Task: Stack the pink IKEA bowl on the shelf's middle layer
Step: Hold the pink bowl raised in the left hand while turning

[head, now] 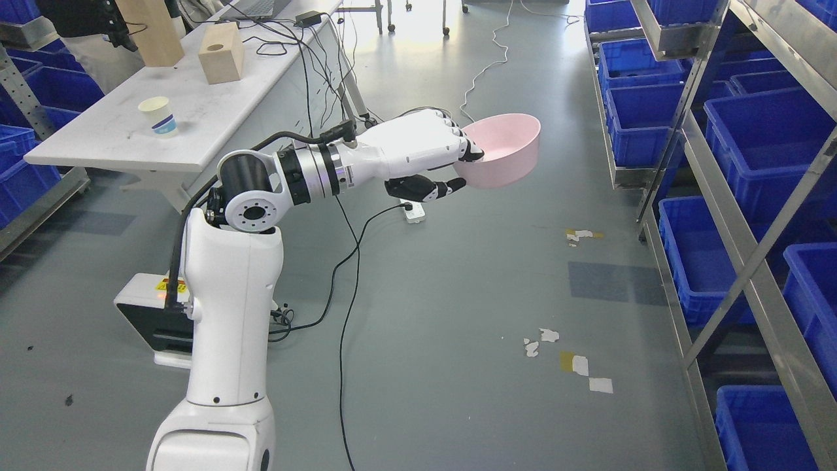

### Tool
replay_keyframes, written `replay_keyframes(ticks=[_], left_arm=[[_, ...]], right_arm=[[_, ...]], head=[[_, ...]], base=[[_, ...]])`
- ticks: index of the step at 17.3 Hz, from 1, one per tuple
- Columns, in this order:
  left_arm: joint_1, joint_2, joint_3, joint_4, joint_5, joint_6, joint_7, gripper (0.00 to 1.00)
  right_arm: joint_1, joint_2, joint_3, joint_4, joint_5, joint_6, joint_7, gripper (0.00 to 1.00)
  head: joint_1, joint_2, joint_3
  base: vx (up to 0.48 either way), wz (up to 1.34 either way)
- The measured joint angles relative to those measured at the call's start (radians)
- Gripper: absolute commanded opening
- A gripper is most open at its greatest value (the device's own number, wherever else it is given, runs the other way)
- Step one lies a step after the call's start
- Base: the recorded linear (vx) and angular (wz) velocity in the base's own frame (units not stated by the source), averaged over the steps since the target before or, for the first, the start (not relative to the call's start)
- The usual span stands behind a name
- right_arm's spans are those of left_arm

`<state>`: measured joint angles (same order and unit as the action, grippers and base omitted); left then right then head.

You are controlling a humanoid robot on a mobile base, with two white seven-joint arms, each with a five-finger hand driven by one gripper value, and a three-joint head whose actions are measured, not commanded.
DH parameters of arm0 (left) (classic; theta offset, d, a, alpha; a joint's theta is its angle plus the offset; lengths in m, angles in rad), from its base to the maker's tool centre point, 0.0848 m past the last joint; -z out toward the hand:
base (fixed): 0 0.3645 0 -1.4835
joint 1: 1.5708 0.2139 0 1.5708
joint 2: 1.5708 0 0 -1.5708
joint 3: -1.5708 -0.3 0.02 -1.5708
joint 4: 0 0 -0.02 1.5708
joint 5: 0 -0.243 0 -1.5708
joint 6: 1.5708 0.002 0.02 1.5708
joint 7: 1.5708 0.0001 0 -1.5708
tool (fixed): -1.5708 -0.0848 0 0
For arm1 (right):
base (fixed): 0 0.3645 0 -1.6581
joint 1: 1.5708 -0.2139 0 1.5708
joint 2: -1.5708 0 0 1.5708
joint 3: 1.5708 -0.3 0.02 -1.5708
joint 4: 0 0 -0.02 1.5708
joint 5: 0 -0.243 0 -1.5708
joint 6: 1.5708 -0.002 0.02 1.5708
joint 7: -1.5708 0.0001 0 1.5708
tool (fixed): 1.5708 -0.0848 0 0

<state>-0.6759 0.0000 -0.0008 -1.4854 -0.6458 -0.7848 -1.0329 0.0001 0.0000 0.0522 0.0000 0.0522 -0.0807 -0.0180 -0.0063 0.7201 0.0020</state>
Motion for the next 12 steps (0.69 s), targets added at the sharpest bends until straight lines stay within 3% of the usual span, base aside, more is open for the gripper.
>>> replay_keyframes(ticks=[12], left_arm=[[0.001,0.0,0.001,0.0,0.0,0.0,0.001,0.01]], right_arm=[[0.0,0.0,0.0,0.0,0.0,0.0,0.0,1.0]], head=[[0.0,0.0,0.0]], base=[[0.306,0.08]])
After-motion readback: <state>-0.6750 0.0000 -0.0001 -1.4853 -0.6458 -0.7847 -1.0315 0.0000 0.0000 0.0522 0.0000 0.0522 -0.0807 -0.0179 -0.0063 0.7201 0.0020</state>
